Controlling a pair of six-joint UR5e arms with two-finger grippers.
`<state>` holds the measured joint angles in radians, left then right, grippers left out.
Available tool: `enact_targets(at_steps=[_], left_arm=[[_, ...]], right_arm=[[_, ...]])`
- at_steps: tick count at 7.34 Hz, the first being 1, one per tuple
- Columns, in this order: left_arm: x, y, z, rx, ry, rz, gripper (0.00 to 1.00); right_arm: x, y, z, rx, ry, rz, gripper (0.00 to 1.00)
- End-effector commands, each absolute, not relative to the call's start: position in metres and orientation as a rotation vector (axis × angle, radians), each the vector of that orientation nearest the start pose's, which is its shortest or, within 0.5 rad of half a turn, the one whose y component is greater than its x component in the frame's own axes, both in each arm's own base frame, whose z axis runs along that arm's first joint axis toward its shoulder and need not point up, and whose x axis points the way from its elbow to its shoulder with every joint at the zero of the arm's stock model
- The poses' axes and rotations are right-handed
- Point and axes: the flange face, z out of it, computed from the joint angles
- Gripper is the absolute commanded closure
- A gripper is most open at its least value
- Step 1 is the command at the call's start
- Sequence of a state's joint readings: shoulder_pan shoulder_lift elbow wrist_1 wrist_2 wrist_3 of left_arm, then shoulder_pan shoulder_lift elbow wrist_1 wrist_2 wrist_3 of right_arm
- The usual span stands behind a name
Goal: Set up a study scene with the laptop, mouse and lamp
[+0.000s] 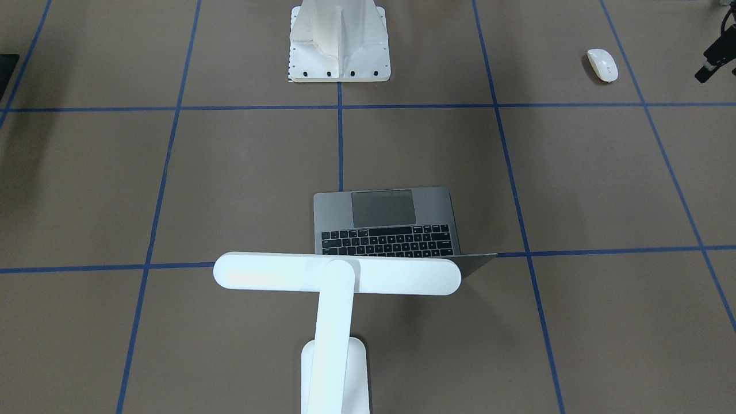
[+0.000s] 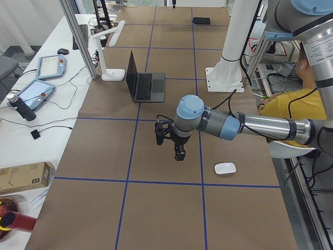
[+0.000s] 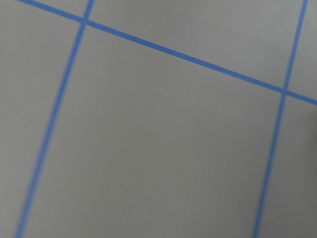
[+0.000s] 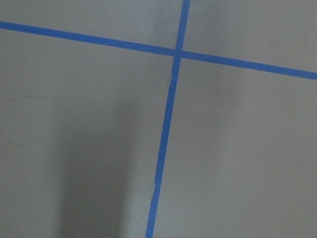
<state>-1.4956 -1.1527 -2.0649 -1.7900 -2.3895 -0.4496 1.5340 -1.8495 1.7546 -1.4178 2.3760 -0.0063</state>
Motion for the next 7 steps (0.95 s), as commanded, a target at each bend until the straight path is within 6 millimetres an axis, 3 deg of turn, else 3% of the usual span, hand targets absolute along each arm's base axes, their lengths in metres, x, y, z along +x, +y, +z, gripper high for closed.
enact_targets(at_steps=[1, 3, 4, 6, 7], left_arm=[[-0.044, -0.331, 0.586, 0.052, 0.843, -0.195, 0.00], [-0.080, -0.316, 0.608, 0.118, 0.821, -0.152, 0.00], [-0.080, -0.313, 0.614, 0.079, 0.819, -0.168, 0.00], [-0.080, -0.303, 0.624, 0.032, 0.812, -0.186, 0.00], [-0.080, -0.302, 0.626, 0.029, 0.812, -0.189, 0.00]], right_arm=[[0.064, -0.365, 0.679, 0.038, -0.883, -0.004, 0.00], [0.074, -0.359, 0.678, 0.056, -0.870, 0.023, 0.00], [0.083, -0.335, 0.687, 0.051, -0.873, 0.049, 0.00], [0.085, -0.281, 0.726, 0.144, -0.824, -0.121, 0.00], [0.091, -0.268, 0.735, 0.127, -0.836, -0.083, 0.00]])
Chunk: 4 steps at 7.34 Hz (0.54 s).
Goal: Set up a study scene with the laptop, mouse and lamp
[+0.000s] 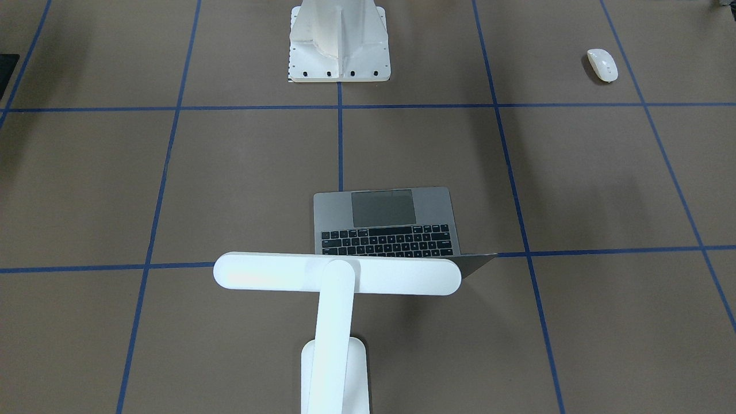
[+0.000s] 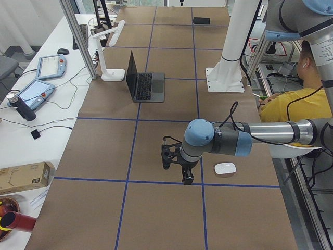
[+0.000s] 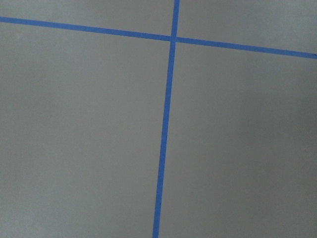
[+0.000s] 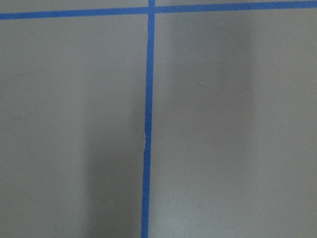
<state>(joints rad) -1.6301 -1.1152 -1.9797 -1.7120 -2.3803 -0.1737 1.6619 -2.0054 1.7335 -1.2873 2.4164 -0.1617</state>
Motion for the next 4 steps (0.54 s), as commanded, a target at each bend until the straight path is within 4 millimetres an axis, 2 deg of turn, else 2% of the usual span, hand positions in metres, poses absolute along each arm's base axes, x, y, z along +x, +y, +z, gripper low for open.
enact_targets(at_steps=[1, 2, 3, 4], left_arm=[[-0.080, -0.302, 0.626, 0.029, 0.812, -0.189, 0.00], [-0.080, -0.302, 0.626, 0.029, 0.812, -0.189, 0.00], [-0.080, -0.302, 0.627, 0.028, 0.811, -0.189, 0.00], [-0.080, -0.303, 0.627, 0.028, 0.812, -0.189, 0.00]], right_arm=[[0.094, -0.255, 0.747, 0.055, -0.868, -0.003, 0.00], [0.106, -0.251, 0.746, -0.056, -0.910, 0.178, 0.00], [0.111, -0.245, 0.729, -0.184, -0.934, 0.317, 0.00], [0.114, -0.245, 0.695, -0.307, -0.899, 0.449, 0.00]])
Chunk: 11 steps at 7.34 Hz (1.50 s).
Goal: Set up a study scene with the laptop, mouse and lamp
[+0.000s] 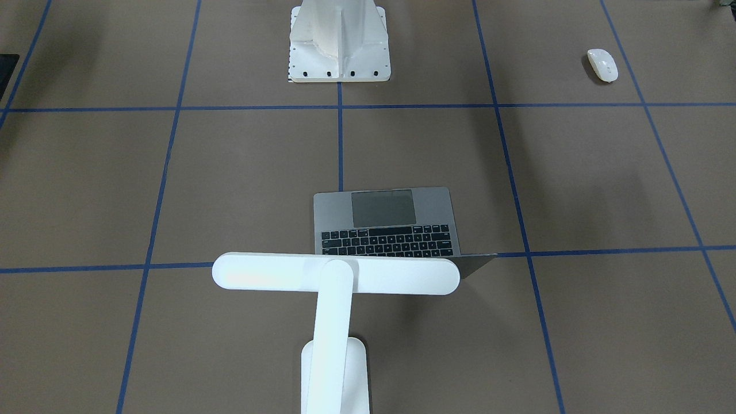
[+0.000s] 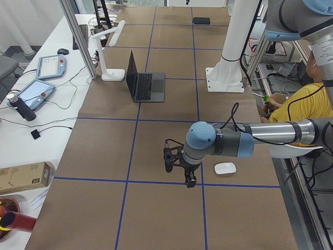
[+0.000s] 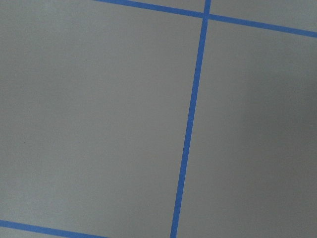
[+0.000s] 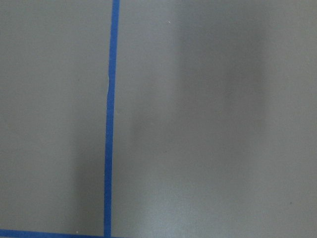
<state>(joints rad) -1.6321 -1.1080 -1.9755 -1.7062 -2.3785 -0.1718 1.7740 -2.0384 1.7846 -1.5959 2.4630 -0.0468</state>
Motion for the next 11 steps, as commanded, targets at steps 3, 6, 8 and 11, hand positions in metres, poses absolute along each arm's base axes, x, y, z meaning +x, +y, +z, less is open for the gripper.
enact_targets(at_steps=[3, 6, 8, 11], left_arm=[[-0.080, -0.303, 0.627, 0.029, 0.811, -0.189, 0.00], [-0.080, -0.303, 0.626, 0.032, 0.812, -0.187, 0.00], [-0.080, -0.303, 0.627, 0.031, 0.812, -0.188, 0.00], [-0.080, -0.303, 0.627, 0.031, 0.812, -0.188, 0.00]], right_arm=[[0.121, -0.244, 0.656, -0.512, -0.763, 0.919, 0.00], [0.109, -0.263, 0.648, -0.672, -0.664, 1.169, 0.00], [0.081, -0.290, 0.672, -0.719, -0.568, 1.077, 0.01], [0.068, -0.275, 0.741, -0.882, -0.432, 1.175, 0.01]])
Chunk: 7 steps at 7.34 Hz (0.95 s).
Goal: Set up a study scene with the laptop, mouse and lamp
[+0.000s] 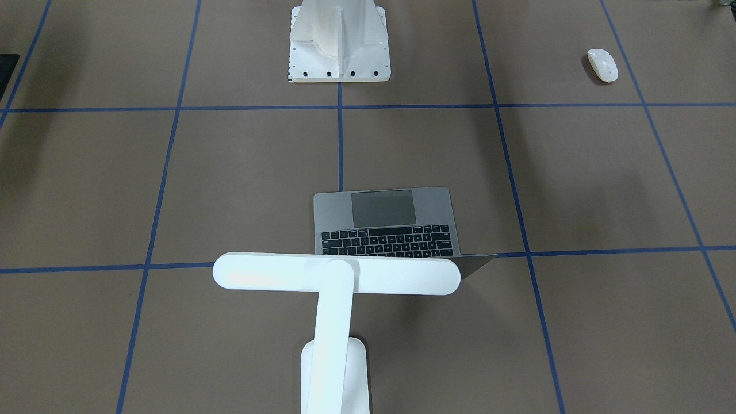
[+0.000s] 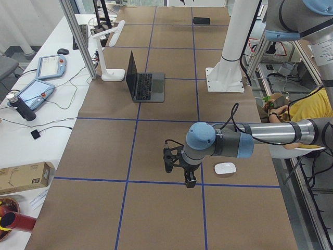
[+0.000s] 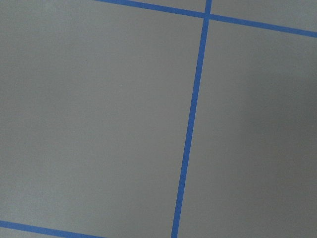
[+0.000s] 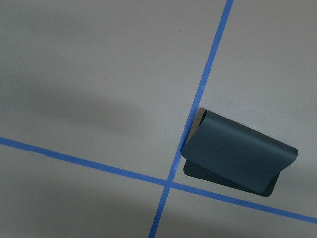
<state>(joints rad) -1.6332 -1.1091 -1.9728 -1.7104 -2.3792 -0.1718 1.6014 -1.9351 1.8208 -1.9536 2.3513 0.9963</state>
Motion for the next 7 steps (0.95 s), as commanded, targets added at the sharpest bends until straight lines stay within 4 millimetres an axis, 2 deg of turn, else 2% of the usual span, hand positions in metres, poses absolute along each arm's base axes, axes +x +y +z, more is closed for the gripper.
enact_targets(at_steps=[1, 3, 5, 6, 7], left_arm=[[-0.080, -0.302, 0.627, 0.029, 0.814, -0.188, 0.00], [-0.080, -0.302, 0.627, 0.030, 0.814, -0.189, 0.00], [-0.080, -0.302, 0.627, 0.029, 0.814, -0.190, 0.00], [-0.080, -0.302, 0.627, 0.029, 0.814, -0.190, 0.00], [-0.080, -0.302, 0.627, 0.029, 0.814, -0.190, 0.00]], right_arm=[[0.066, -0.261, 0.771, -0.948, -0.390, 1.198, 0.01], [0.045, -0.257, 0.792, -1.000, -0.314, 1.146, 0.02], [0.021, -0.271, 0.806, -1.020, -0.257, 1.074, 0.02], [0.005, -0.301, 0.820, -1.025, -0.229, 1.042, 0.02], [-0.004, -0.312, 0.830, -1.029, -0.212, 1.022, 0.02]])
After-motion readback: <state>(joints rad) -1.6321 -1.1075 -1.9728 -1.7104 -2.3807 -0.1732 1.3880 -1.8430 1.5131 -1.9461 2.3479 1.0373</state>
